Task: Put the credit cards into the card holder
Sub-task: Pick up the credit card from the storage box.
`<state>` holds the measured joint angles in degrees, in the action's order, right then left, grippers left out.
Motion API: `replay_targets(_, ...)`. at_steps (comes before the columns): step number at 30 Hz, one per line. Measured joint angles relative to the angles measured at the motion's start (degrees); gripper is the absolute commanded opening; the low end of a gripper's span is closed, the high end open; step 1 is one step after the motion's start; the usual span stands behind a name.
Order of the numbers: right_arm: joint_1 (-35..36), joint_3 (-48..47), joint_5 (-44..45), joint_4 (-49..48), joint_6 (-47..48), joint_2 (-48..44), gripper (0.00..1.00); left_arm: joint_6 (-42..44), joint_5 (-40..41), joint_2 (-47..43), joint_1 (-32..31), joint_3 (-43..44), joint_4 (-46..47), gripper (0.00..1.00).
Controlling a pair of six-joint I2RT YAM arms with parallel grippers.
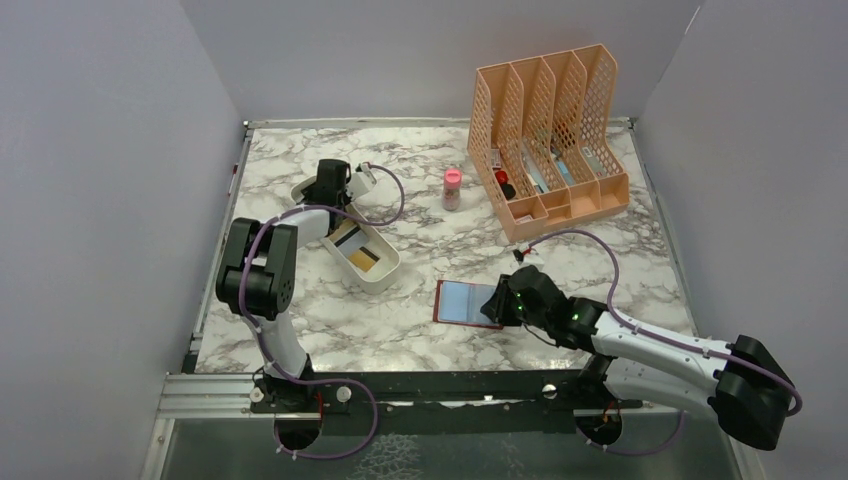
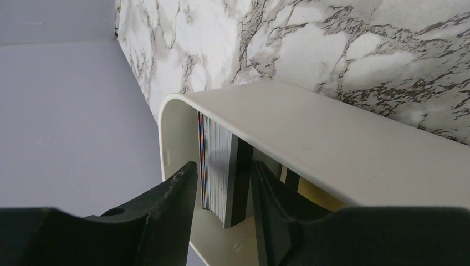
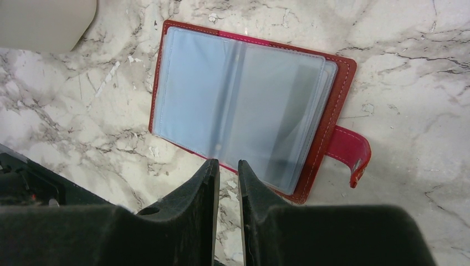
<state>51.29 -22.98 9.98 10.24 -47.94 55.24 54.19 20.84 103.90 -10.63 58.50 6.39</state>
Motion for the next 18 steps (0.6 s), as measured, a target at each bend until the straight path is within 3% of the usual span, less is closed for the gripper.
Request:
replay_targets(8, 0.0, 0.0, 0.02, 0.0, 0.02, 0.0, 0.24, -0.11, 0.0, 0.85, 0.15, 1.09, 0.0, 0.43)
replay_targets(18, 0.0, 0.0, 0.02, -0.04, 0.04, 0.5, 0.24, 0.35, 0.24, 1.84, 0.11, 1.38, 0.63, 0.17)
